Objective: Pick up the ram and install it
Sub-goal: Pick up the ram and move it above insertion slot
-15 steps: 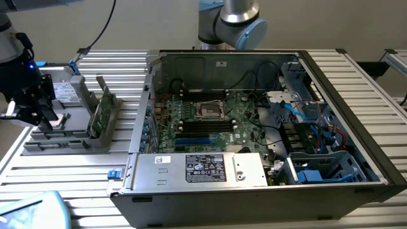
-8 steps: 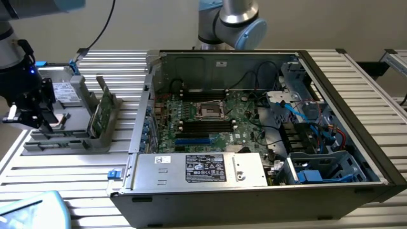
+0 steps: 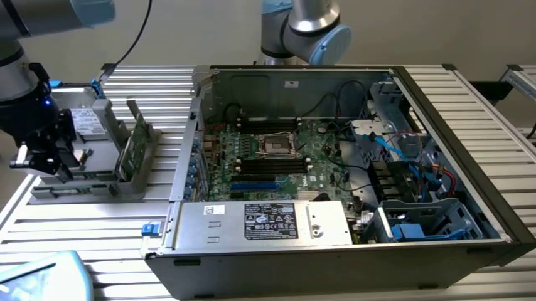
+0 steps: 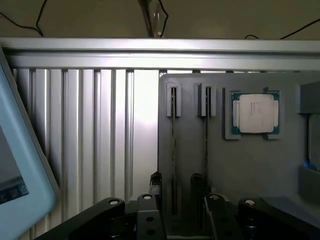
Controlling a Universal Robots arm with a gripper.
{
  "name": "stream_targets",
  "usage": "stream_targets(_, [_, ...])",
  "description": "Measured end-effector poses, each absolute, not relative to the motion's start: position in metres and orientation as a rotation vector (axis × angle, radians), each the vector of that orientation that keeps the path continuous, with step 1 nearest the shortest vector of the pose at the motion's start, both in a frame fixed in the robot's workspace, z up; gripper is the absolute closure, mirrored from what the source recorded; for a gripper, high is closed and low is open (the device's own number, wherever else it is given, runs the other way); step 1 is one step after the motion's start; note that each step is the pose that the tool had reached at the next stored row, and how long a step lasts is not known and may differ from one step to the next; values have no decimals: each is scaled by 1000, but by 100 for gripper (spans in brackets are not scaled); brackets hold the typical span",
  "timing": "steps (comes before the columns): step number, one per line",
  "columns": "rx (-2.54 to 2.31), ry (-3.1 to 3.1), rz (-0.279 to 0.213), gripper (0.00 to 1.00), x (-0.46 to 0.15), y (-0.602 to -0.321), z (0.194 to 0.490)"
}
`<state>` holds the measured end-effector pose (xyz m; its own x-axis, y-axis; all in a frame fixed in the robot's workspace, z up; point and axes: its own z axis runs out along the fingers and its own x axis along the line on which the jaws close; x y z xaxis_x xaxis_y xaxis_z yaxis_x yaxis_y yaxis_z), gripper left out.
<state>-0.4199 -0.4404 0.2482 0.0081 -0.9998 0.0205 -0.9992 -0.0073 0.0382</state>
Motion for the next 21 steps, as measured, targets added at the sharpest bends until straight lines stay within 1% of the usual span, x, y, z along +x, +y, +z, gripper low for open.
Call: stream_targets(21, [2252,-2130,-18,63,-425,-440,210])
